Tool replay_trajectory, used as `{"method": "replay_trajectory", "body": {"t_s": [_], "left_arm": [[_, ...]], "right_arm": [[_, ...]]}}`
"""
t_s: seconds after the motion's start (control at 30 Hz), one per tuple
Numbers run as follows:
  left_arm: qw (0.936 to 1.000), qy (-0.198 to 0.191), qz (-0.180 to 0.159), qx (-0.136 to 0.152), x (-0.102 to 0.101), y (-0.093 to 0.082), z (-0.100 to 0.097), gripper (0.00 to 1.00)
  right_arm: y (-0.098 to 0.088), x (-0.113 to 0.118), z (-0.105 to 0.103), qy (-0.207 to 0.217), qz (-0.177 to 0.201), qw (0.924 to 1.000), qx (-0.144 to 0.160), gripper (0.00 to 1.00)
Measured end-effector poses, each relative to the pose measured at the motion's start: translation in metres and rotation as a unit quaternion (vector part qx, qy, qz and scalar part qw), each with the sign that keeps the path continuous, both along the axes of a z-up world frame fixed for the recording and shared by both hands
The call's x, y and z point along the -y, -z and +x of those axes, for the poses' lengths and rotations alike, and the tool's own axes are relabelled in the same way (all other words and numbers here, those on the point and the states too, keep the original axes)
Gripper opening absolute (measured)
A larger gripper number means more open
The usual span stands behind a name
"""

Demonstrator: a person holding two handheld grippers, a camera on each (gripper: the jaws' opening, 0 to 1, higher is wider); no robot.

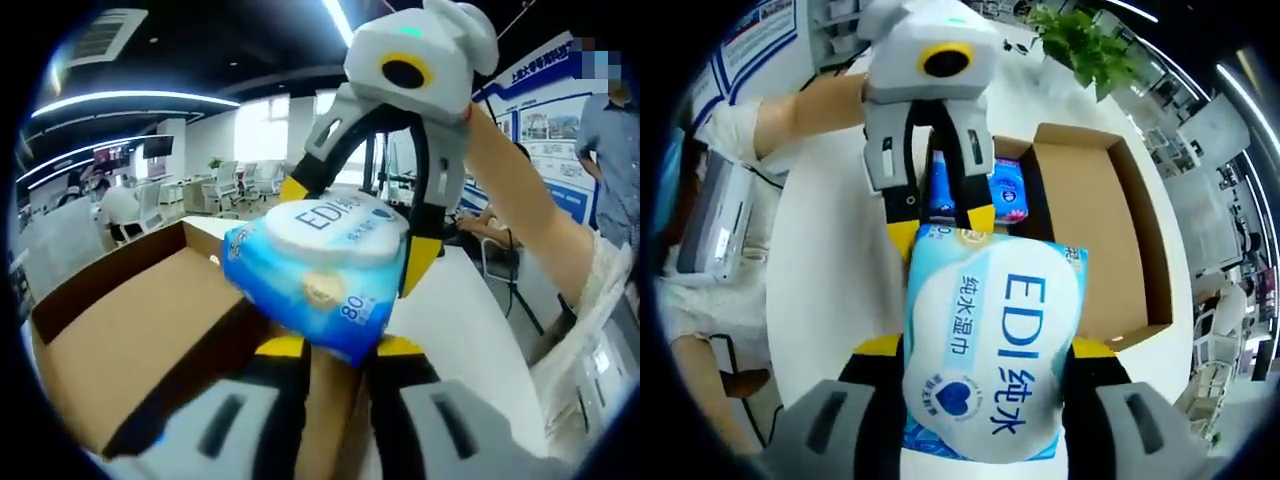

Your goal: Operate the shoe box by opening the lid, removing the specified soft item, and placing it in the target area until the item is outside and the box remains undamaged.

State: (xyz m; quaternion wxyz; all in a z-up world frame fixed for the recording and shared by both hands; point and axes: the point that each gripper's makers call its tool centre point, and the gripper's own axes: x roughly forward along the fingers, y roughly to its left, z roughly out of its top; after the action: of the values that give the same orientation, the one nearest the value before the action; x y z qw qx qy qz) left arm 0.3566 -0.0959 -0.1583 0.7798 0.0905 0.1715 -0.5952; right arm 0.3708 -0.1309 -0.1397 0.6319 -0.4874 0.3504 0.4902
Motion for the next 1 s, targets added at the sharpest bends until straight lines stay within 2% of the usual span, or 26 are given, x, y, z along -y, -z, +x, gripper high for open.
{"method": "replay_trajectory", "body": {"t_s": [0.27,0.3,0.37,0.43,0.63,0.8,1.0], "left_arm": [[0.9997,0.023,0.008,0.007,0.040,-0.003,-0.026,0.22],[0.9996,0.026,0.011,0.007,0.049,0.001,-0.033,0.22],[0.9995,0.031,0.011,0.000,0.059,0.005,-0.036,0.22],[0.9992,0.038,0.015,-0.005,0.070,0.012,-0.041,0.22],[0.9978,0.056,0.034,-0.007,0.103,0.028,-0.058,0.21],[0.9975,0.058,0.040,-0.010,0.118,0.034,-0.060,0.21],[0.9976,0.047,0.050,-0.012,0.124,0.046,-0.066,0.21]], "right_arm": [[-0.001,0.040,-0.019,0.027,-0.005,0.9996,-0.005,0.60],[0.001,0.047,-0.023,0.029,-0.006,0.9996,-0.003,0.60],[0.007,0.060,-0.030,0.039,-0.009,0.9992,-0.006,0.60],[0.017,0.073,-0.038,0.048,-0.009,0.9986,-0.021,0.60],[0.033,0.103,-0.052,0.064,-0.007,0.9973,-0.035,0.59],[0.043,0.122,-0.059,0.069,-0.015,0.9967,-0.038,0.59],[0.058,0.133,-0.066,0.064,-0.021,0.9967,-0.045,0.59]]}}
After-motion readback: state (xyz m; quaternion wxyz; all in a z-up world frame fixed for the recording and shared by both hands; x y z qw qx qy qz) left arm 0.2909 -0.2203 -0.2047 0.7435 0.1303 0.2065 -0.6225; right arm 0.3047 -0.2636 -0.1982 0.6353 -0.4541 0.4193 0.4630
